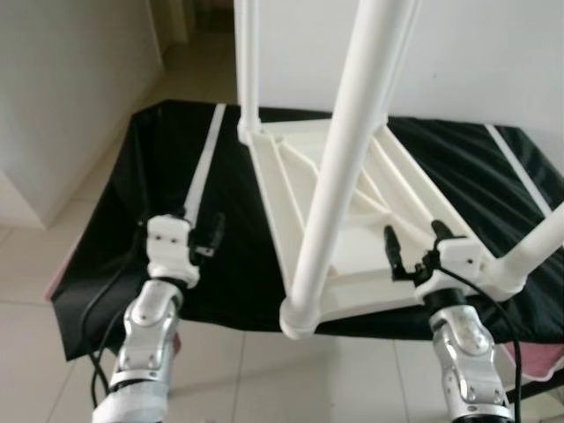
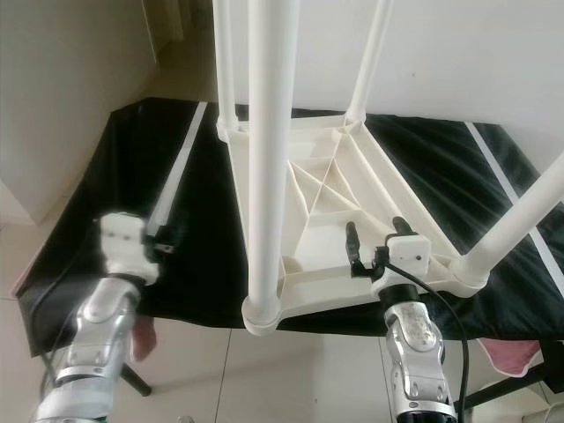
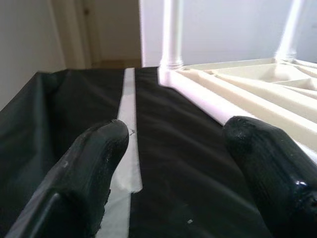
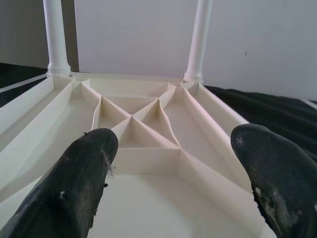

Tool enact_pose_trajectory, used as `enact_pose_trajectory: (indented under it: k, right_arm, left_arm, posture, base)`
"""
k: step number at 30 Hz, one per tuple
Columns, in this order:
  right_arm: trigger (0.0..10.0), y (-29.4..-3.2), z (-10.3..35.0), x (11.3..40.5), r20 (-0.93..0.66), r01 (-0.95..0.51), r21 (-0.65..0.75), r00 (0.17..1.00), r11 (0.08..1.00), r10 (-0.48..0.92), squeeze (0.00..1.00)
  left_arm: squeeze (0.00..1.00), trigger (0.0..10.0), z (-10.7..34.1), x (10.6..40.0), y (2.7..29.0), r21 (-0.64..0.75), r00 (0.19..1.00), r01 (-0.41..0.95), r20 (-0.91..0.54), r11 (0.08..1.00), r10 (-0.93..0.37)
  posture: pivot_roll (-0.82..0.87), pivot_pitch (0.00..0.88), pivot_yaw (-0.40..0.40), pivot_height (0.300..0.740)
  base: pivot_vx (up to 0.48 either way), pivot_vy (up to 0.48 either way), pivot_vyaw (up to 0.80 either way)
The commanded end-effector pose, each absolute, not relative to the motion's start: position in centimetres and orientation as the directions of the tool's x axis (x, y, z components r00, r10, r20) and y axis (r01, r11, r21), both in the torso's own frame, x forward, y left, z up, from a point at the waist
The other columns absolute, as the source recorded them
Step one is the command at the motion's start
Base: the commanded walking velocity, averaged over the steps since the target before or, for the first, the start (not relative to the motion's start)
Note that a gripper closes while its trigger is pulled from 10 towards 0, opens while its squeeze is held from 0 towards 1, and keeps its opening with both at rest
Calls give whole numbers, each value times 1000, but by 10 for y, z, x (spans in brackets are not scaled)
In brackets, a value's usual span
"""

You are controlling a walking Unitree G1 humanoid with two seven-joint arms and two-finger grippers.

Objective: Building children table

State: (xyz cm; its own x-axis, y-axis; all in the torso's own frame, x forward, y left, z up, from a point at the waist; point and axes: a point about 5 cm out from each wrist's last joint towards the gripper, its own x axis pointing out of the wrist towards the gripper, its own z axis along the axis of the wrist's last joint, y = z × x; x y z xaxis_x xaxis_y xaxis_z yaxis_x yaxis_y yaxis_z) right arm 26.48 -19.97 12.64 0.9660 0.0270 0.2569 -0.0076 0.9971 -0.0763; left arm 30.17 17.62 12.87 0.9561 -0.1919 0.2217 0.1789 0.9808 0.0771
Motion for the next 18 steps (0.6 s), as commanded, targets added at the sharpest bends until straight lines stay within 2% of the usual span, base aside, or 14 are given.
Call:
enact_pose_trajectory:
  k: [1, 10, 13, 18]
  right_arm:
    - [10000, -203, 121, 263, 249, 3, -66, 968, 998, 14, 0]
    - [10000, -210, 112, 266, 232, 84, -29, 970, 996, -75, 0]
    - [10000, -214, 109, 268, 224, 157, -32, 964, 987, -146, 0]
    - [10000, -213, 110, 269, 234, 168, -24, 959, 985, -158, 0]
  left_arm:
    - [0, 10000, 125, 301, 172, 72, 943, 240, 220, 968, -250]
    - [0, 10000, 117, 302, 171, 63, 950, 223, 210, 973, -232]
    - [0, 10000, 114, 301, 166, 64, 951, 230, 198, 971, -239]
    - [0, 10000, 114, 301, 165, 58, 952, 216, 208, 975, -224]
  posture:
    - [31, 6, -40, 740]
    - [26, 6, -37, 740]
    - [23, 9, -36, 740]
    - [16, 10, -37, 740]
  base:
    - [0, 0, 0]
    - [0, 0, 0]
    - [0, 0, 0]
    - [0, 0, 0]
